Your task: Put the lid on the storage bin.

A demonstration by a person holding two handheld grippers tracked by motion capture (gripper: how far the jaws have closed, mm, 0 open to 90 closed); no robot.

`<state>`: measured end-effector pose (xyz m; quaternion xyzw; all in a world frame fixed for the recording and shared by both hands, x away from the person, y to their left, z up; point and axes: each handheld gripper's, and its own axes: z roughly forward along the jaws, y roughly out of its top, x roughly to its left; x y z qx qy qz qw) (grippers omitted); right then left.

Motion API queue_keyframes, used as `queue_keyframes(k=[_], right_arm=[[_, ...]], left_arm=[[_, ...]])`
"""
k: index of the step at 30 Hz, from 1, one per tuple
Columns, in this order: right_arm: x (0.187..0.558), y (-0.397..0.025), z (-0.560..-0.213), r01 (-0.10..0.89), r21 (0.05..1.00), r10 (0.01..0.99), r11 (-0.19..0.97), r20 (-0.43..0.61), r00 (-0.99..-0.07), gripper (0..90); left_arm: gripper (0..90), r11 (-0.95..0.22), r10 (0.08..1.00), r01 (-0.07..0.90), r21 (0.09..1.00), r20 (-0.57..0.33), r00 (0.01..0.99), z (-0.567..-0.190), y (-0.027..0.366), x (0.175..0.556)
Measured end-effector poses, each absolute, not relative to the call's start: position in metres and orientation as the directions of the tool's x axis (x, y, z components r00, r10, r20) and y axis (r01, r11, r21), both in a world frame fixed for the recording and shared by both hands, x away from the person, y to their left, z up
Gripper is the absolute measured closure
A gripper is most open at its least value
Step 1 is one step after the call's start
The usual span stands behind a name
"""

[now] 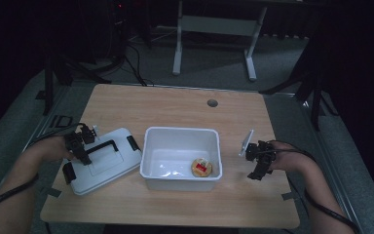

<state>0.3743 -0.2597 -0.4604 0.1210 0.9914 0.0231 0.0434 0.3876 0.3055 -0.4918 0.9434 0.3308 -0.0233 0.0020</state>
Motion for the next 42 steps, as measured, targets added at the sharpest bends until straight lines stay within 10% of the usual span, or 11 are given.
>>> queue_keyframes(k=[3,42], right_arm=[[0.375,-0.262,-0.462,0.241,0.047,0.244,0.969,-0.076,-0.967,14.9],[0.374,-0.272,-0.457,0.274,0.065,0.278,0.96,-0.068,-0.958,15.2]], left_arm=[[82.4,-0.77,0.635,0.638,-0.013,-0.11,0.765,-0.492,0.305,0.389],[83.8,-0.811,0.58,0.583,0.051,-0.066,0.812,-0.389,0.324,0.36]])
